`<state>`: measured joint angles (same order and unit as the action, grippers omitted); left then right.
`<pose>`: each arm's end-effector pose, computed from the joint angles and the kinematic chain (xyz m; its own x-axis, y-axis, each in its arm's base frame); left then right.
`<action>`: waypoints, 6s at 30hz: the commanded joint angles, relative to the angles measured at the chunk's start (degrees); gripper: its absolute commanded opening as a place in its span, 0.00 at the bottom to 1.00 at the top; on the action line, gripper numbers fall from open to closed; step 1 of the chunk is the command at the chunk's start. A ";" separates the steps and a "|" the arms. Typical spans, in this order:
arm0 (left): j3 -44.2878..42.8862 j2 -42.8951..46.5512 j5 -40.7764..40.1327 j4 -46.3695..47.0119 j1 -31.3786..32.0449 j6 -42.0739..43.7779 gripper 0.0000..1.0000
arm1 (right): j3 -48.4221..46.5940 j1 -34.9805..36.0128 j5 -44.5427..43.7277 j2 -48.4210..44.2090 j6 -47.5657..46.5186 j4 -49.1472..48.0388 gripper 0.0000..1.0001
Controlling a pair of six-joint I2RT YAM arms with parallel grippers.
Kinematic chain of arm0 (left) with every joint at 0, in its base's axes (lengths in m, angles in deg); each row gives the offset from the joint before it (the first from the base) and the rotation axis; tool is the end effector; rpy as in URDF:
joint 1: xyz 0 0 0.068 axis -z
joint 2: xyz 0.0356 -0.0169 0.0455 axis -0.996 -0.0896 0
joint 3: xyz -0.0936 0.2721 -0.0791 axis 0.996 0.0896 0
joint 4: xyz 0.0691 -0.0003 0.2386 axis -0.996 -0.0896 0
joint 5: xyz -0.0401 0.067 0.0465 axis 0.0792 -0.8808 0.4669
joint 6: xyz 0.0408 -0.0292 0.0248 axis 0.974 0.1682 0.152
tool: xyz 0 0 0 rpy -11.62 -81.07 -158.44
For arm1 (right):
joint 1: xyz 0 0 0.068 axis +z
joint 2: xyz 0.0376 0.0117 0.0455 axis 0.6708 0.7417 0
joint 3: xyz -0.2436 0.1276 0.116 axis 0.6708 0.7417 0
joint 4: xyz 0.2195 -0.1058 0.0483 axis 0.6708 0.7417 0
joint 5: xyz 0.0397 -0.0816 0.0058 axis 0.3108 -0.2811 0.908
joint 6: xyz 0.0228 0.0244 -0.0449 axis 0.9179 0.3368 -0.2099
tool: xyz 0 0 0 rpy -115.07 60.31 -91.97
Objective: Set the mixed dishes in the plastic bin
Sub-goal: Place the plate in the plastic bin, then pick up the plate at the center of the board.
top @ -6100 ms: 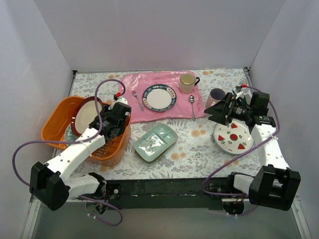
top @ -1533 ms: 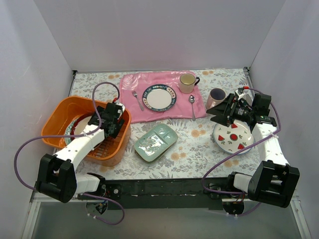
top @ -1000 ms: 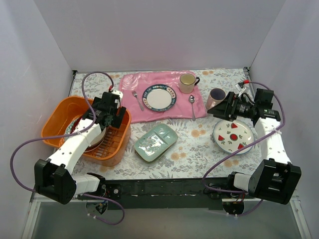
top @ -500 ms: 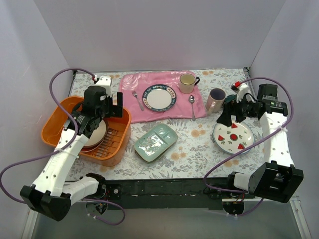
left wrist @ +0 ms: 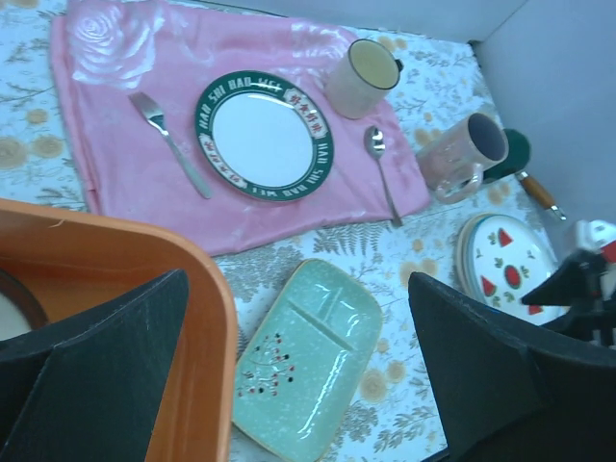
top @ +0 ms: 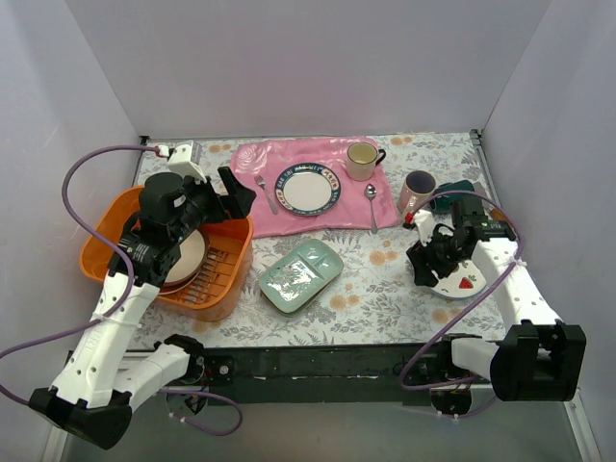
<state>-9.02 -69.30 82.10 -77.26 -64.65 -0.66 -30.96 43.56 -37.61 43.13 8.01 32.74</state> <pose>0.1531 -0.0578 0.4216 -0.4829 -0.7506 -0.4510 -0.0915 0.5555 -0.8265 0.1814 0.0192 0.2753 -0.6049 -0.6231 -0.4958 -0.7328 0.6792 0.0404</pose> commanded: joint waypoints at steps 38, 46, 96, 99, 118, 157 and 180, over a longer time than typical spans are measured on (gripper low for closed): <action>2.40 1.46 6.78 3.24 -0.08 0.54 0.98 | 9.61 11.75 -20.31 0.57 2.77 -12.80 0.02; 3.10 0.58 17.59 7.36 -0.08 8.54 0.98 | 3.90 11.75 -15.30 -5.06 -2.42 -6.82 0.01; 5.66 -36.94 16.27 45.16 37.80 54.60 0.98 | -10.08 11.66 11.42 -9.37 -11.48 8.12 0.01; 4.25 -39.05 17.77 44.55 38.50 54.42 0.98 | -10.08 11.58 11.69 -9.37 -11.48 8.12 0.01; -3.13 -48.55 14.18 43.67 43.07 54.60 0.61 | -11.22 11.58 13.53 -10.95 -12.53 9.97 0.01; 1.35 -34.93 7.49 43.85 44.22 52.49 0.00 | -19.49 8.41 17.14 -7.26 -5.68 9.44 0.01; -3.74 -35.71 6.97 34.10 44.74 54.59 0.00 | -20.63 7.71 15.64 -4.54 3.02 5.14 0.31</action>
<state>-7.80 -108.75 91.39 -43.38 -20.46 49.30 -48.68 52.02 -21.08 38.59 7.49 41.13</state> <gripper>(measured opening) 0.170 0.244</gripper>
